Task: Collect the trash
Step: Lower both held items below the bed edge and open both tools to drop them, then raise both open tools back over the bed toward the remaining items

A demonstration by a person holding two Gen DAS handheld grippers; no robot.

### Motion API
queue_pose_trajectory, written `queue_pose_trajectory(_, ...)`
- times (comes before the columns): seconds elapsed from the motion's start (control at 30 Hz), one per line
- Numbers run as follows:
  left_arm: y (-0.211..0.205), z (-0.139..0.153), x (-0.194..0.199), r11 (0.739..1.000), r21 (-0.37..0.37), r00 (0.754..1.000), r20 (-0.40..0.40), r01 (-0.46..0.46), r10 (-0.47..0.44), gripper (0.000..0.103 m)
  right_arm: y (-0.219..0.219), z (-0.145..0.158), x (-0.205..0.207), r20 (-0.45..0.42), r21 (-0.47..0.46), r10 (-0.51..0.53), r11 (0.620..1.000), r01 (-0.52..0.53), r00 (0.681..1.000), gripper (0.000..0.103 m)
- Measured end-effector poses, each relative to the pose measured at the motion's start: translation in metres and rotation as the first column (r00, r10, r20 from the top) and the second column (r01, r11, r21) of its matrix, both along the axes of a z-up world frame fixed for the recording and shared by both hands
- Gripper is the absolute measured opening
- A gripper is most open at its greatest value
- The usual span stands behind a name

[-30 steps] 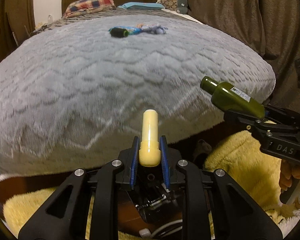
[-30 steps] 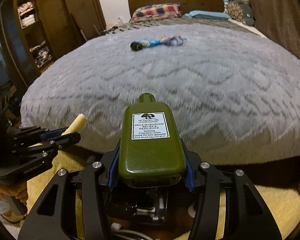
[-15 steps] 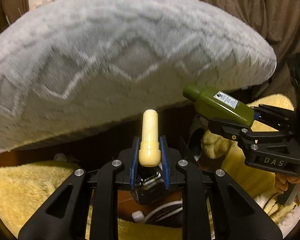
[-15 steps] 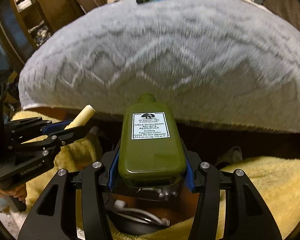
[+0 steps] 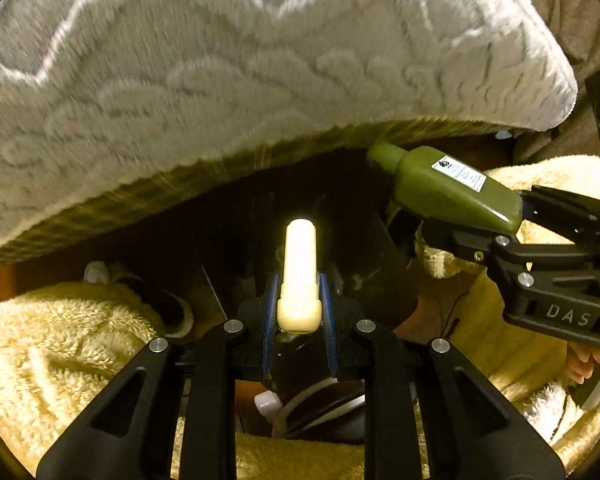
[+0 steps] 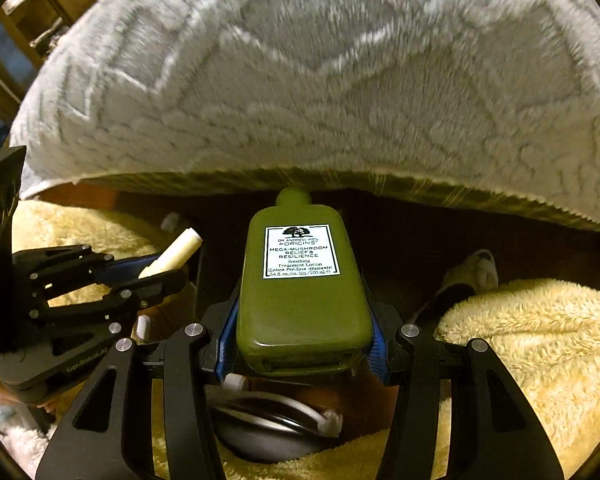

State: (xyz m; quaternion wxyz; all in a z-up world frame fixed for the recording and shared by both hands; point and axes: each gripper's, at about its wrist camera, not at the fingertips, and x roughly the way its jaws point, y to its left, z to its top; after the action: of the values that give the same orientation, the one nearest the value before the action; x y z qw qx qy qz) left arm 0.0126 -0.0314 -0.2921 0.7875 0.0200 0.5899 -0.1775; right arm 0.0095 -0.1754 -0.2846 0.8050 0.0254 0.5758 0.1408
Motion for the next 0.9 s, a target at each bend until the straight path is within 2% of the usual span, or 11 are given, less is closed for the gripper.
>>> queue_pose_trajectory(0.27, 0.000, -0.020, 0.004, 1.000, 0.004, 0.998, -0.062, 0.001, -0.001, 0.019, 0.007, -0.020, 0.016, -0.049, -0.009, 0.001, 1.000, -0.001, 0.999, 0.052)
queue_pose_trajectory(0.5, 0.002, -0.031, 0.009, 1.000, 0.005, 0.996, -0.087, 0.005, -0.004, 0.019, 0.007, -0.020, 0.024, -0.052, 0.007, 0.000, 1.000, 0.000, 0.999, 0.054)
queue_pose_trajectory(0.57, 0.002, -0.028, 0.009, 1.000, 0.010, 0.997, -0.082, 0.003, -0.002, 0.026, 0.008, -0.021, 0.026, -0.049, 0.007, -0.008, 1.000, 0.008, 0.999, 0.055)
queue_pose_trajectory(0.63, 0.003, -0.026, 0.009, 1.000, 0.015, 0.998, -0.069, -0.005, 0.006, 0.040, 0.003, -0.019, 0.027, -0.038, 0.008, -0.021, 1.000, 0.022, 0.999, 0.060)
queue_pose_trajectory(0.67, 0.003, -0.023, 0.009, 1.000, 0.015, 0.998, -0.064, -0.008, 0.009, 0.043, 0.002, -0.017, 0.026, -0.031, 0.007, -0.026, 1.000, 0.026, 0.999, 0.061)
queue_pose_trajectory(0.8, 0.006, -0.010, 0.008, 0.999, 0.033, 0.999, -0.021, -0.024, 0.025, 0.065, -0.005, -0.007, 0.025, 0.001, 0.005, -0.044, 0.999, 0.044, 0.999, 0.073)
queue_pose_trajectory(0.9, 0.008, 0.002, 0.007, 0.998, 0.047, 0.999, 0.016, -0.032, 0.031, 0.076, -0.008, 0.001, 0.024, 0.028, 0.000, -0.056, 0.998, 0.056, 0.998, 0.085)
